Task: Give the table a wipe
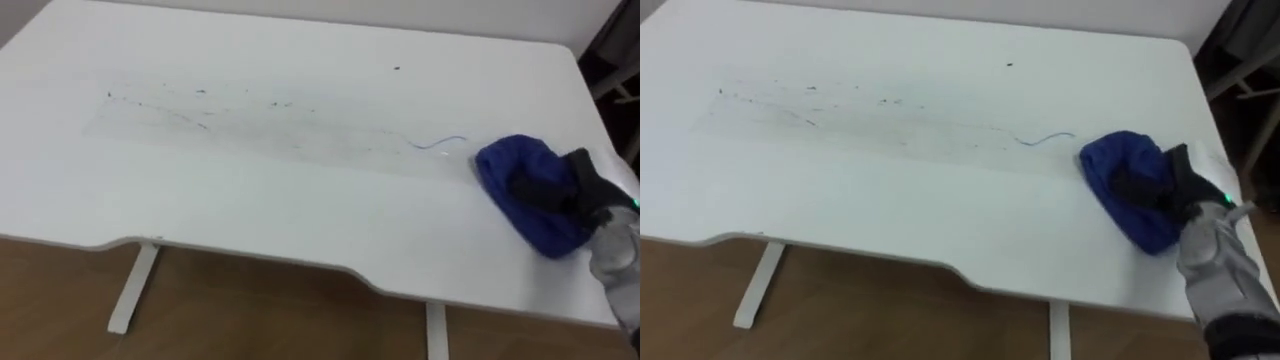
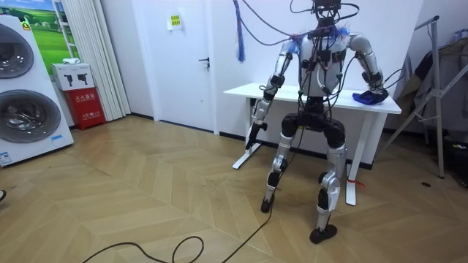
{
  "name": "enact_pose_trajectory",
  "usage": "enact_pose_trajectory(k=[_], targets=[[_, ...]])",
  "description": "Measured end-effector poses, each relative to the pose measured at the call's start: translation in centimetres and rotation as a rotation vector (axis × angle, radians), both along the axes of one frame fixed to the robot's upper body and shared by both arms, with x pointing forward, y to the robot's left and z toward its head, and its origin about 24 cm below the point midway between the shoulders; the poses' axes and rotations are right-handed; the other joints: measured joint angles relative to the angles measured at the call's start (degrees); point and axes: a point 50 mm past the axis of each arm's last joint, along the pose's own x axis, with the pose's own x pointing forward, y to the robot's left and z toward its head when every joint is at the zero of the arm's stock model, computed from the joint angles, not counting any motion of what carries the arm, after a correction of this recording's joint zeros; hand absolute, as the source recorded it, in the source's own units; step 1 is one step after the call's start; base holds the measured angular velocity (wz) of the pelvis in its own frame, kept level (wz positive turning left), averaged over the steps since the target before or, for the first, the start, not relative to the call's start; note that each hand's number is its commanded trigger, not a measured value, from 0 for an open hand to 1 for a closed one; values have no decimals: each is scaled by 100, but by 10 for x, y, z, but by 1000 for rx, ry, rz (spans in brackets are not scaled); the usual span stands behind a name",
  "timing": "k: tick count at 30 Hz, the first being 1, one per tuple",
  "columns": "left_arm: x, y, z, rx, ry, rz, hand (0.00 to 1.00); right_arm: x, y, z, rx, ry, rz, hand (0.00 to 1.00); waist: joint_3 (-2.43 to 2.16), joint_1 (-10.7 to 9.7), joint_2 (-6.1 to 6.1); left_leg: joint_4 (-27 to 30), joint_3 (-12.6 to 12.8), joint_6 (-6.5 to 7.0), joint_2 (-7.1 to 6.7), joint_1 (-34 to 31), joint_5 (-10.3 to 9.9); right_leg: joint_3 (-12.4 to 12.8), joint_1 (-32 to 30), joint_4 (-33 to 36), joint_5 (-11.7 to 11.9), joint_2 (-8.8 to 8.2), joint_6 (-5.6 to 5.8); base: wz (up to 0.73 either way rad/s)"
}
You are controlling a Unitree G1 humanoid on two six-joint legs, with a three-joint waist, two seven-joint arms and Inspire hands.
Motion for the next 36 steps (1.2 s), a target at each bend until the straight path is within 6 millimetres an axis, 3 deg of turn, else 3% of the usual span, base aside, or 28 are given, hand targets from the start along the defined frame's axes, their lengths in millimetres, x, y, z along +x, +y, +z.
enact_pose_trajectory(k=[2, 5, 6, 7, 8, 9, 10, 11, 12, 15, 16, 17, 18, 19, 21, 22, 24, 26, 27, 28, 32, 34, 36], targets=[[3, 4, 2, 18, -23, 11, 0, -6, 2, -7, 34, -4, -37, 100, -29, 52, -122, -34, -5, 3, -6, 80, -2, -12, 67, -46, 12, 4, 19, 9], [16, 4, 2, 18, -66, 3, 0, -1, 5, -7, 30, 20, -30, 100, -8, 178, -210, -78, -10, 33, -6, 116, -19, 31, 72, -102, 18, 27, 24, -13], [23, 4, 2, 15, -84, -1, 0, 9, 10, 0, 12, 21, -4, 100, -31, 221, -256, -108, -10, 44, -7, 115, -25, 114, 14, -107, 18, 35, 23, -29], [28, 4, 2, 15, -94, -1, 0, 17, 15, 5, -8, 20, 26, 100, -23, 258, -249, -118, -11, 56, -6, 104, -31, 166, -48, -107, 18, 38, 23, -56], [36, 4, 2, 14, -114, -1, 0, 38, 29, 19, -38, -2, 100, 100, -10, 365, -236, -118, -29, 100, -6, 56, -44, 284, -154, -98, 19, 48, 20, -62], [44, 4, 3, 15, -140, -6, 0, 61, 51, 39, -60, -50, 200, 100, 1, 379, -205, -107, -54, 126, -6, -47, -45, 371, -270, -106, 27, 73, -46, -52], [49, 5, 4, 18, -154, -12, 0, 71, 62, 48, -80, -76, 254, 100, 1, 387, -195, -106, -63, 189, -6, -87, -35, 410, -314, -119, 9, 93, -182, -23], [56, 5, 5, 20, -180, -18, 0, 89, 84, 67, -117, -126, 351, 100, 10, 460, -179, -100, -126, 335, -5, -134, 13, 716, -407, -169, -42, 208, -635, -4], [63, 4, 6, 19, -200, -20, 0, 106, 105, 83, -130, -166, 420, 100, 25, 574, -174, -86, -128, 421, -5, -157, 47, 898, -473, -195, -37, 257, -798, 0], [73, 2, 7, 27, -215, -53, 0, 129, 127, 113, -164, -236, 514, 100, 61, 947, -260, -90, -354, 366, -12, -350, 80, 961, -533, -310, -22, 342, -827, 35], [73, 2, 7, 29, -212, -54, 0, 131, 127, 115, -167, -239, 514, 100, 85, 1007, -296, -84, -433, 346, -18, -410, 92, 960, -541, -314, -17, 356, -838, 69], [71, 2, 7, 32, -197, -49, 0, 132, 123, 113, -171, -226, 502, 100, 73, 1121, -368, -57, -615, 297, -26, -546, 121, 954, -553, -336, 6, 406, -870, 88], [67, 4, 7, 36, -178, -44, 0, 131, 116, 107, -168, -196, 480, 100, 83, 1171, -399, -53, -850, 244, -62, -657, 152, 885, -546, -326, 7, 440, -868, 90], [64, 4, 7, 36, -168, -41, 0, 130, 113, 102, -166, -178, 467, 100, 77, 1209, -418, -51, -924, 213, -76, -696, 170, 877, -541, -311, 17, 440, -852, 77], [50, 5, 6, 39, -126, -34, 0, 120, 98, 80, -158, -95, 420, 100, 87, 1339, -410, -44, -1124, 204, -104, -777, 175, 649, -493, -300, 142, 439, -642, 47], [47, 5, 6, 40, -119, -33, 0, 116, 95, 74, -155, -77, 412, 100, 88, 1323, -411, -32, -1150, 204, -121, -805, 175, 638, -481, -307, 163, 437, -604, 48], [41, 7, 5, 30, -89, -41, 0, 87, 73, 39, -103, -5, 338, 100, 92, 1244, -380, -25, -1156, 200, -209, -749, 180, 470, -262, -350, 254, 360, -378, 50], [37, 7, 4, 16, -83, -41, 0, 71, 62, 29, -64, -11, 295, 100, 96, 1187, -346, -20, -1130, 201, -301, -600, 179, 252, -94, -340, 276, 236, -261, 11], [37, 7, 4, 5, -86, -42, 0, 64, 58, 22, -52, 3, 277, 100, 119, 1134, -298, -37, -1128, 205, -346, -454, 176, 143, 35, -332, 303, 180, -213, 0], [35, 7, 4, 2, -85, -42, 0, 62, 57, 20, -47, 9, 273, 100, 137, 1102, -258, -67, -1129, 210, -358, -381, 174, 107, 82, -313, 308, 155, -203, -5], [63, 6, 6, -3, -179, -73, 0, 63, 60, 22, -43, 4, 284, 100, 142, 1047, -238, -114, -996, 231, -379, -287, 158, 62, 158, -402, 305, 123, -134, -11], [69, 5, 7, -6, -199, -84, 0, 67, 63, 24, -44, 8, 291, 100, 139, 1123, -238, -106, -904, 231, -371, -294, 158, 206, 74, -401, 293, 108, -104, -34], [70, 4, 7, -8, -201, -85, 0, 84, 74, 39, -64, -7, 326, 100, 134, 1243, -246, -74, -800, 226, -332, -421, 159, 273, -173, -407, 292, 100, -29, -55]])
